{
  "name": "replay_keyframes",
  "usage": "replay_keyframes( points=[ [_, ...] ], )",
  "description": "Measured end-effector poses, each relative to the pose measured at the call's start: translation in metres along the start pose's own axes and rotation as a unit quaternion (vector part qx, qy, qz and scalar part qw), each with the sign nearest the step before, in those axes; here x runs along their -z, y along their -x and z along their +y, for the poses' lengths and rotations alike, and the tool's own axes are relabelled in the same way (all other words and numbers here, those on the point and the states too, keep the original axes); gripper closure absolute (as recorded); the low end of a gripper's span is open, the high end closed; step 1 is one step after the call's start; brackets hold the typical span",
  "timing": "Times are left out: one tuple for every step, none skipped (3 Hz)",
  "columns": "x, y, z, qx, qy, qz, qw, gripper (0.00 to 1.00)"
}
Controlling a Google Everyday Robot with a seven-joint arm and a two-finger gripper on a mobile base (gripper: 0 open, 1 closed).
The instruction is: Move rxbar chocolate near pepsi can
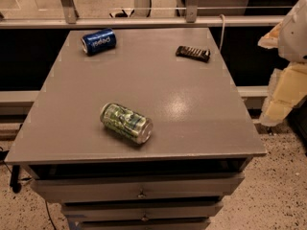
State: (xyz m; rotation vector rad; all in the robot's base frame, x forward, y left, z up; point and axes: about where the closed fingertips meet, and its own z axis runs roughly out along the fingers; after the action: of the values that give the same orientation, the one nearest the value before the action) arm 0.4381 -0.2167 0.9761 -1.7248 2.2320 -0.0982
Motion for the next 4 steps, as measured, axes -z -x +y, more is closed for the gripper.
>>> replay_keyframes(
  points=[
    [0.0,0.001,-0.001,0.0,-0.003,-0.002,1.0,0.0],
    [-0.012,0.005,-0.016,-0.006,-0.014,-0.02,0.9997,0.0],
    [-0.039,0.01,-0.054,-0.027,-0.031,-0.067,0.9969,0.0],
    [-0.072,0.014,-0.107,-0.076,-0.047,-0.133,0.9871,0.0]
  ],
)
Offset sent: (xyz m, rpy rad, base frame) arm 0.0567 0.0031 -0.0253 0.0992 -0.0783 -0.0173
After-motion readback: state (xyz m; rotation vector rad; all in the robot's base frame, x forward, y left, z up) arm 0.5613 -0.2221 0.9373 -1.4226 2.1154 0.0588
